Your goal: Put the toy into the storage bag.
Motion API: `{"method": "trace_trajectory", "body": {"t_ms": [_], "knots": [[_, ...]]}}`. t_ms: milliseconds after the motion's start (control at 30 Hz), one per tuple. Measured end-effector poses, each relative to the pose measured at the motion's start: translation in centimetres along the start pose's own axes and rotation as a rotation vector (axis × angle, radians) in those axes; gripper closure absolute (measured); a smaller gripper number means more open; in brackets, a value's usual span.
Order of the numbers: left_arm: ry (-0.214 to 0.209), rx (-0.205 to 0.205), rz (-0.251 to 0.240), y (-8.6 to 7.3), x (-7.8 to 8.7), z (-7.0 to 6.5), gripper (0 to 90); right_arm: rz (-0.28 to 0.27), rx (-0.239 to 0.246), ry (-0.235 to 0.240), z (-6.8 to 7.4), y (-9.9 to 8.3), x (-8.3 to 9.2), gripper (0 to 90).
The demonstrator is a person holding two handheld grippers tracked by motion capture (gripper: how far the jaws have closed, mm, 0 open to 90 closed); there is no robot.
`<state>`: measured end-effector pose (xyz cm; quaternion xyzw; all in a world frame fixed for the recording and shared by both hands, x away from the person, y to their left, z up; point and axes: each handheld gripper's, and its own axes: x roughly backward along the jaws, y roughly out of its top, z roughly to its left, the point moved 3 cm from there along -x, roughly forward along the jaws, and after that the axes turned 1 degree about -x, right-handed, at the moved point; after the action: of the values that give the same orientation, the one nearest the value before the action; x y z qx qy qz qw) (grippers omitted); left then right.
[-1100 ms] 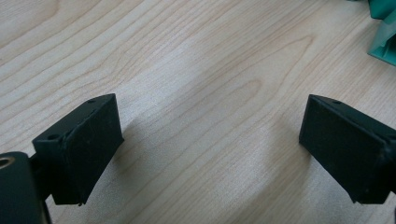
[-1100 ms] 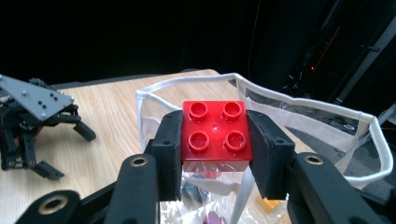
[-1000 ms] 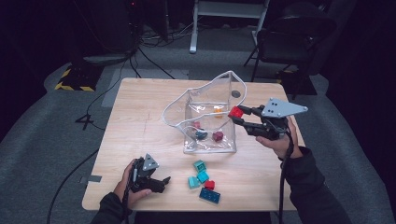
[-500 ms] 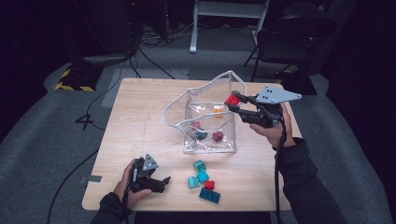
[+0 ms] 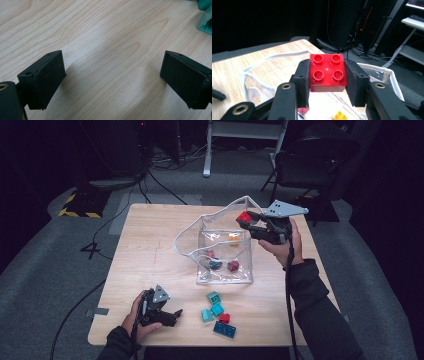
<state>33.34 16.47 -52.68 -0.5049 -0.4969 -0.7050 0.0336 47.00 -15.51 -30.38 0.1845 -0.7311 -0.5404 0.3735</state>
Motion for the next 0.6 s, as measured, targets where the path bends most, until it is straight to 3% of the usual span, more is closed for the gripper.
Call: {"method": "trace_trajectory", "body": {"t_ms": [600], "knots": [[0.000,0.001,0.000,0.0,0.0,0.0,6.2,0.079,-0.041,-0.033,-1.8,0.0,-3.8,59.1]]}}
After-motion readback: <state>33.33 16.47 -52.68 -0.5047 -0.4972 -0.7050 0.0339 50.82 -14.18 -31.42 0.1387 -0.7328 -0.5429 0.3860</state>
